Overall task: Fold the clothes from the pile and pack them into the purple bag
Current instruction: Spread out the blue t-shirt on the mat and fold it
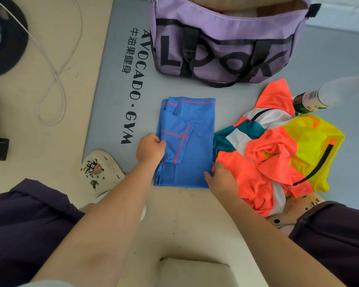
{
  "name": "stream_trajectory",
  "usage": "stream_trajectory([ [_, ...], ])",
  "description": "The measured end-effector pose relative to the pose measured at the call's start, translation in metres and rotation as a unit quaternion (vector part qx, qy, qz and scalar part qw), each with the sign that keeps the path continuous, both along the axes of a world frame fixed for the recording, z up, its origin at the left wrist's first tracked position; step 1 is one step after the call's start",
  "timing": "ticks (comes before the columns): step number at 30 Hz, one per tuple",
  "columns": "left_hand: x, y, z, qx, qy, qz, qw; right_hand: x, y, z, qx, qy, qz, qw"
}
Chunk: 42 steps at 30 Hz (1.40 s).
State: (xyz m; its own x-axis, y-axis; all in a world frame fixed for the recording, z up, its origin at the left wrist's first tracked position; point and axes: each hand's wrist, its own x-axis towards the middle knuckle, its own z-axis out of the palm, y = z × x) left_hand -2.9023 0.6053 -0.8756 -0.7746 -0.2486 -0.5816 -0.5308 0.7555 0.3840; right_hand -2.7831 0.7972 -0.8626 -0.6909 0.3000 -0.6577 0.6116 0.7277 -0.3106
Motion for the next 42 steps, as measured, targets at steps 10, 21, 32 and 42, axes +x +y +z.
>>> stream_trajectory([
  [10, -0.052, 0.012, -0.010, -0.143, 0.179, -0.533, 0.815, -0.051, -0.002, -0.011, -0.086, 0.065, 0.125, 0.986],
  [21, -0.039, -0.015, -0.002, -0.144, 0.119, -0.254, 0.949, -0.048, 0.002, -0.022, -0.077, 0.056, 0.168, 0.981],
  [32, 0.092, -0.024, -0.004, 0.003, -0.093, 0.095, 0.991, 0.023, -0.014, -0.003, -0.025, 0.087, -0.029, 0.995],
  [42, 0.084, -0.039, 0.004, 0.163, -0.226, 0.211, 0.937, 0.013, 0.000, -0.010, -0.187, -0.089, -0.238, 0.949],
])
